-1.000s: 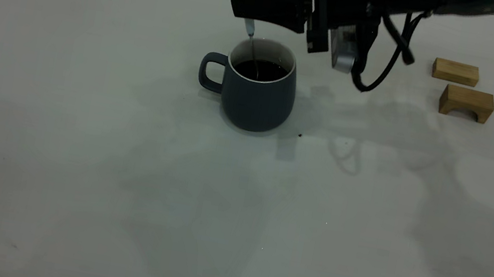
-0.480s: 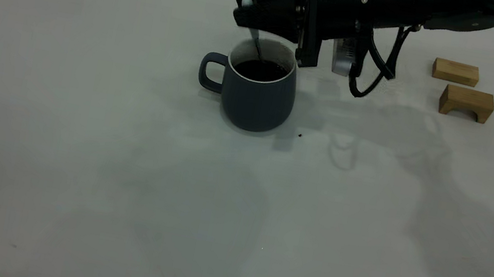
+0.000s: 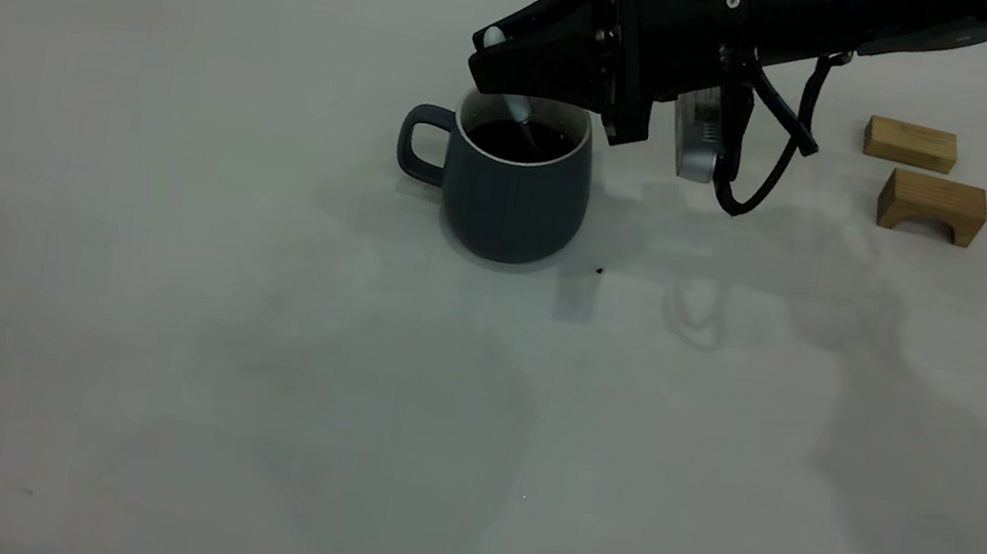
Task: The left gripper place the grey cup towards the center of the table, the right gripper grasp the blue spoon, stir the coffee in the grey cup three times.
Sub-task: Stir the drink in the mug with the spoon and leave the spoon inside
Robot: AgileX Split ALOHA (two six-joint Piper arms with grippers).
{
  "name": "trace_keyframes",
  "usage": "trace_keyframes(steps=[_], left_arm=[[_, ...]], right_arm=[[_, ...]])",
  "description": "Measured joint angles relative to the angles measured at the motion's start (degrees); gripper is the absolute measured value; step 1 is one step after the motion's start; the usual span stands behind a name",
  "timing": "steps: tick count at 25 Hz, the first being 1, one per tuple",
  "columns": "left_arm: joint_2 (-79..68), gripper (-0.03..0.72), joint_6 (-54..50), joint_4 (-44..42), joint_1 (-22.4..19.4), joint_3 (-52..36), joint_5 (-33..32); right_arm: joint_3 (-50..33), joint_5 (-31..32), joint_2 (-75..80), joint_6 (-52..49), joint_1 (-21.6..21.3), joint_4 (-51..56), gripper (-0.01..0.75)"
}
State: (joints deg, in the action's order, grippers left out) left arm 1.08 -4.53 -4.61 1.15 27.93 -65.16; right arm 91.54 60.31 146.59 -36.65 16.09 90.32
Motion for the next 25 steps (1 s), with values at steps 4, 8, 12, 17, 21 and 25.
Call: trace_keyframes(steps=[4, 8, 12, 17, 21, 25], left_arm=[[0.0, 0.322, 0.0, 0.0, 0.0, 0.0, 0.0], [0.0, 0.322, 0.0, 0.0, 0.0, 0.0, 0.0], [0.0, 0.322, 0.0, 0.0, 0.0, 0.0, 0.0], [0.0, 0.322, 0.0, 0.0, 0.0, 0.0, 0.0], [0.0, 0.322, 0.0, 0.0, 0.0, 0.0, 0.0], [0.0, 0.322, 0.0, 0.0, 0.0, 0.0, 0.0]], right_arm=[[0.0, 3.1, 0.0, -1.1, 0.5, 2.8, 0.147], [0.0, 4.9, 0.0, 3.7, 1.1, 6.9, 0.147], [0.0, 5.1, 0.0, 9.8, 1.1, 8.9, 0.147], [0.0, 4.2, 0.0, 13.8, 0.4, 8.0, 0.147], [0.0, 1.0, 0.0, 12.2, -0.9, 3.7, 0.147], [0.0, -0.1, 0.0, 5.1, -1.2, -1.9, 0.147]])
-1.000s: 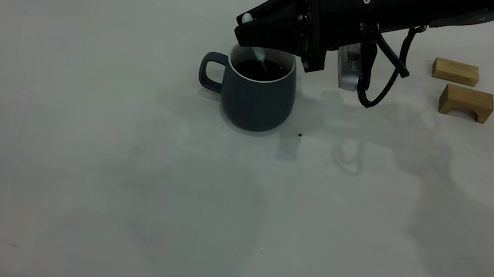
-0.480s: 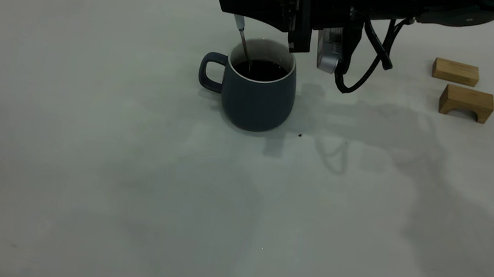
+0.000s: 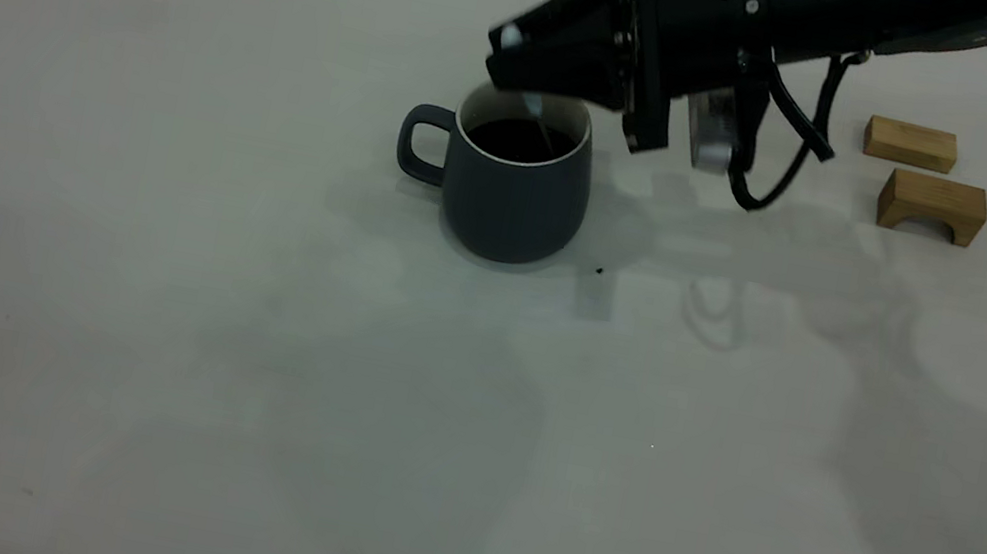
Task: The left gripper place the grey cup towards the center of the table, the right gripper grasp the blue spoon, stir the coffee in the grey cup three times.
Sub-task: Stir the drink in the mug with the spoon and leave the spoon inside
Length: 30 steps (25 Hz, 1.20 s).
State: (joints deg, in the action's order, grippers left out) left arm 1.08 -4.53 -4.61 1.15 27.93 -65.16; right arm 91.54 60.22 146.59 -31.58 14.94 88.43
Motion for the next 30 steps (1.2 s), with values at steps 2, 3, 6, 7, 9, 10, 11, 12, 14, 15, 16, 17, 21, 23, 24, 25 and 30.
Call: trace_keyframes(steps=[2, 3, 6, 7, 9, 10, 11, 12, 14, 15, 16, 17, 21, 23, 24, 25, 30], left_arm=[[0.0, 0.322, 0.0, 0.0, 0.0, 0.0, 0.0], [0.0, 0.322, 0.0, 0.0, 0.0, 0.0, 0.0], [0.0, 0.322, 0.0, 0.0, 0.0, 0.0, 0.0], [0.0, 0.322, 0.0, 0.0, 0.0, 0.0, 0.0], [0.0, 0.322, 0.0, 0.0, 0.0, 0.0, 0.0], [0.0, 0.322, 0.0, 0.0, 0.0, 0.0, 0.0], [0.0, 0.322, 0.0, 0.0, 0.0, 0.0, 0.0], [0.0, 0.322, 0.0, 0.0, 0.0, 0.0, 0.0], [0.0, 0.322, 0.0, 0.0, 0.0, 0.0, 0.0], [0.0, 0.322, 0.0, 0.0, 0.0, 0.0, 0.0], [0.0, 0.322, 0.0, 0.0, 0.0, 0.0, 0.0], [0.0, 0.322, 0.0, 0.0, 0.0, 0.0, 0.0], [0.0, 0.322, 0.0, 0.0, 0.0, 0.0, 0.0], [0.0, 0.322, 0.0, 0.0, 0.0, 0.0, 0.0], [0.0, 0.322, 0.0, 0.0, 0.0, 0.0, 0.0], [0.0, 0.322, 0.0, 0.0, 0.0, 0.0, 0.0], [0.0, 0.322, 0.0, 0.0, 0.0, 0.0, 0.0]], right_arm=[[0.0, 0.9, 0.0, -3.2, 0.1, -0.9, 0.147], [0.0, 1.4, 0.0, -4.1, 0.3, -1.0, 0.147], [0.0, 3.0, 0.0, -4.5, 1.5, 1.3, 0.147], [0.0, 3.2, 0.0, -3.6, 2.1, 2.7, 0.147], [0.0, 3.5, 0.0, 0.1, 2.9, 6.4, 0.147], [0.0, 3.5, 0.1, 2.1, 3.3, 8.4, 0.147], [0.0, 3.5, 0.4, 4.4, 3.5, 9.9, 0.147], [0.0, 3.3, 0.6, 6.3, 3.5, 11.1, 0.147], [0.0, 1.8, 0.7, 8.9, 3.5, 11.5, 0.147], [0.0, 0.9, 0.8, 10.1, 3.3, 11.4, 0.147], [0.0, 0.0, 0.8, 10.9, 3.3, 11.3, 0.147], [0.0, -0.5, 0.8, 11.2, 3.0, 10.8, 0.147], [0.0, -1.1, 0.8, 8.6, 1.4, 6.9, 0.147], [0.0, -1.1, 0.8, 4.0, 0.7, 3.9, 0.147], [0.0, -0.7, 0.7, 1.2, 0.5, 2.7, 0.147], [0.0, -0.5, 0.5, -1.2, 0.5, 1.9, 0.147], [0.0, 2.7, 0.6, -7.7, 1.1, 2.1, 0.147]])
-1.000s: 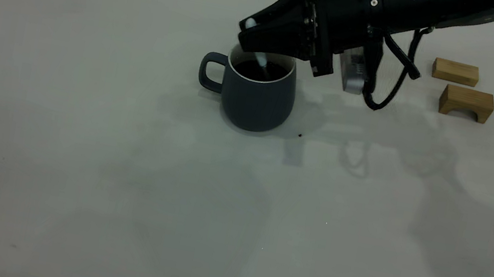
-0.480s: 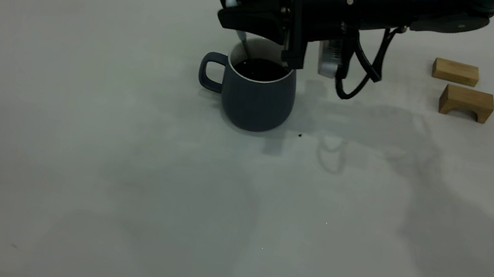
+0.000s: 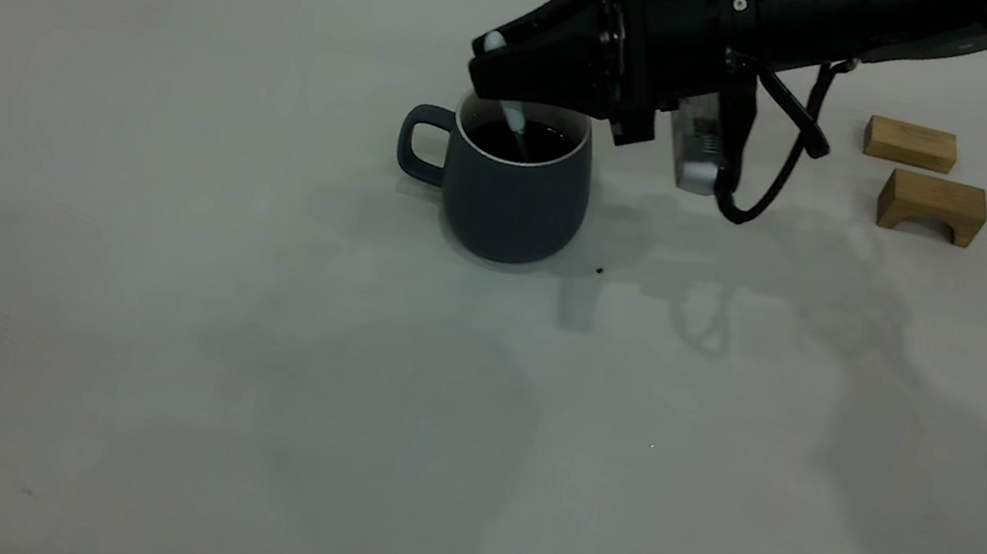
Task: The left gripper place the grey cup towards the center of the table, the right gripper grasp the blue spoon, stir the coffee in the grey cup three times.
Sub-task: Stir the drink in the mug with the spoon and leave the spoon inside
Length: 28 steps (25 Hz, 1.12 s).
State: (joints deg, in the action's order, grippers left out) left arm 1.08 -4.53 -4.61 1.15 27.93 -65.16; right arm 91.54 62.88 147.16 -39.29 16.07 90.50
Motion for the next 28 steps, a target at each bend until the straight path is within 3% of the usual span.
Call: trace_keyframes(steps=[10, 25, 28], left_arm=[[0.0, 0.322, 0.0, 0.0, 0.0, 0.0, 0.0], [0.0, 0.322, 0.0, -0.1, 0.0, 0.0, 0.0], [0.0, 0.322, 0.0, -0.1, 0.0, 0.0, 0.0]], right_arm=[[0.0, -1.2, 0.0, 16.4, 1.0, 9.7, 0.147], [0.0, -2.4, 0.0, 16.0, -1.0, -0.6, 0.147], [0.0, -2.1, 0.0, 16.0, -1.0, -2.3, 0.176]])
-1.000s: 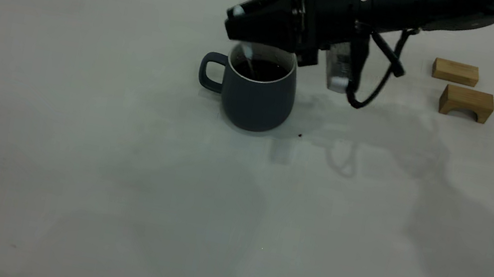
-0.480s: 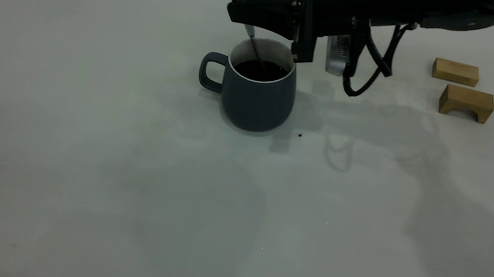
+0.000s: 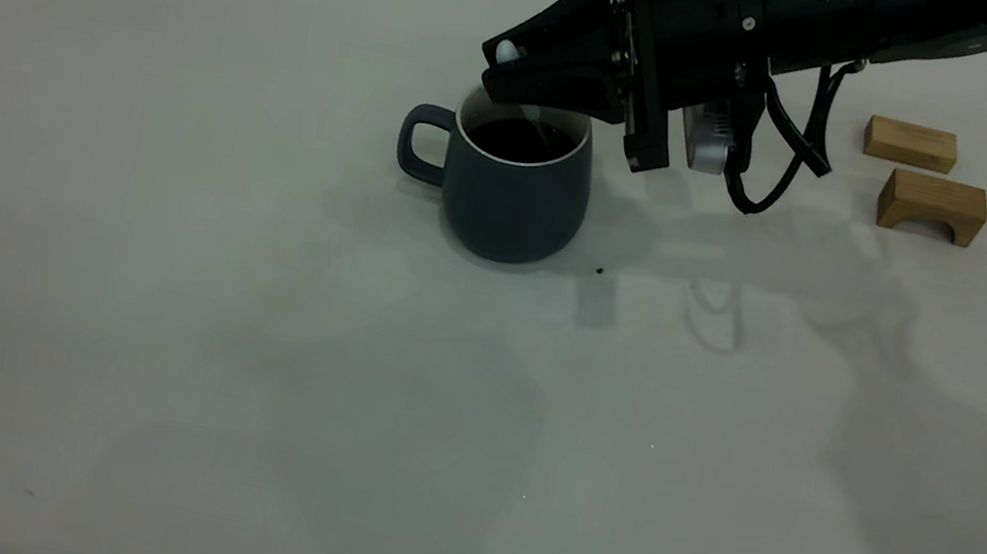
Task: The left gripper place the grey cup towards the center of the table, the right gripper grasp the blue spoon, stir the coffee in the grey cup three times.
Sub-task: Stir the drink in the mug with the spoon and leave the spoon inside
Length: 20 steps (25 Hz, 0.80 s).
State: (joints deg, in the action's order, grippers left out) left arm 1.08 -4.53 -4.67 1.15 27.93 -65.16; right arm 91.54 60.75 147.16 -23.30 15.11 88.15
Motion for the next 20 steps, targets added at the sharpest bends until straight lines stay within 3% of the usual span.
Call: trace_keyframes(steps=[15, 20], left_arm=[[0.0, 0.322, 0.0, 0.0, 0.0, 0.0, 0.0], [0.0, 0.322, 0.0, 0.0, 0.0, 0.0, 0.0]], right_arm=[[0.0, 0.7, -4.3, -0.1, 0.0, -17.9, 0.641], [0.0, -0.9, -15.8, -0.1, 0.0, -32.1, 0.69]])
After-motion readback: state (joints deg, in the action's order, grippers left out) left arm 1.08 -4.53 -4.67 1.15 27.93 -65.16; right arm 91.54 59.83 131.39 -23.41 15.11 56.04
